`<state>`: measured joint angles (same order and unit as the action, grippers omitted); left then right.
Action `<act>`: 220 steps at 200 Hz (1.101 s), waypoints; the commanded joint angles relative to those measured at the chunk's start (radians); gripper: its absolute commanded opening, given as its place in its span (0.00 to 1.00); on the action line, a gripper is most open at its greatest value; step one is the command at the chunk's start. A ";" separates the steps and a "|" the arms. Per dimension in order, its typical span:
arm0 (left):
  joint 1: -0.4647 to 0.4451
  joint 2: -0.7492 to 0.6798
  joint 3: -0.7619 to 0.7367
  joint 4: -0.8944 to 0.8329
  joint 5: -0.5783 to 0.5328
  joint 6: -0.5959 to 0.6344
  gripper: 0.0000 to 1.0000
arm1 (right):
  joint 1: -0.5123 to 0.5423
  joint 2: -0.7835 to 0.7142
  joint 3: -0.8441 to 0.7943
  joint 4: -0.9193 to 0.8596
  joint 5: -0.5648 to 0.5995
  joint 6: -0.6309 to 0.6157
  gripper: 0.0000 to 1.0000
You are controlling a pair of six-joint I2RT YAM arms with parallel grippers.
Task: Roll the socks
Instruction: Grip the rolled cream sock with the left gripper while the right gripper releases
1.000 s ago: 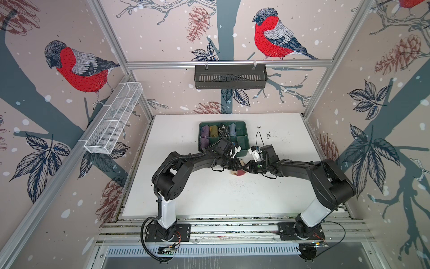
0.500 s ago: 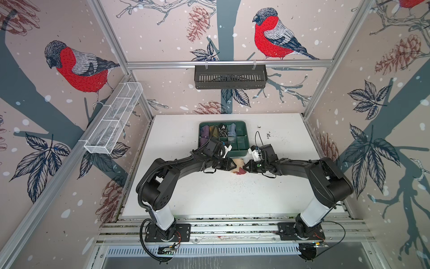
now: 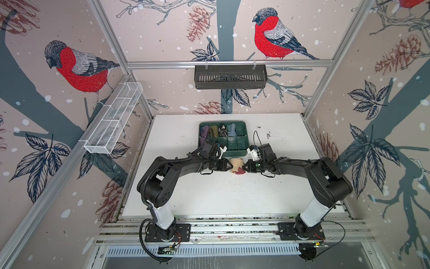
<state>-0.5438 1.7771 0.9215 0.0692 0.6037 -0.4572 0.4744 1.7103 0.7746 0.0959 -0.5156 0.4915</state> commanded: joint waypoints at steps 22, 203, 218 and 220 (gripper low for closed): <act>0.009 0.046 -0.001 0.116 0.049 -0.035 0.51 | 0.003 0.009 0.010 -0.025 0.015 -0.015 0.08; -0.019 0.135 0.017 0.145 0.102 -0.034 0.55 | 0.022 0.041 0.041 -0.017 0.007 -0.005 0.08; -0.022 0.140 0.019 0.138 0.099 -0.031 0.55 | 0.021 0.044 0.044 -0.014 0.008 -0.004 0.08; -0.023 0.141 0.019 0.138 0.098 -0.029 0.55 | 0.021 0.044 0.045 -0.014 0.008 -0.004 0.08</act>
<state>-0.5556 1.9049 0.9417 0.2577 0.6796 -0.4793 0.4919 1.7473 0.8104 0.0822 -0.5159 0.4942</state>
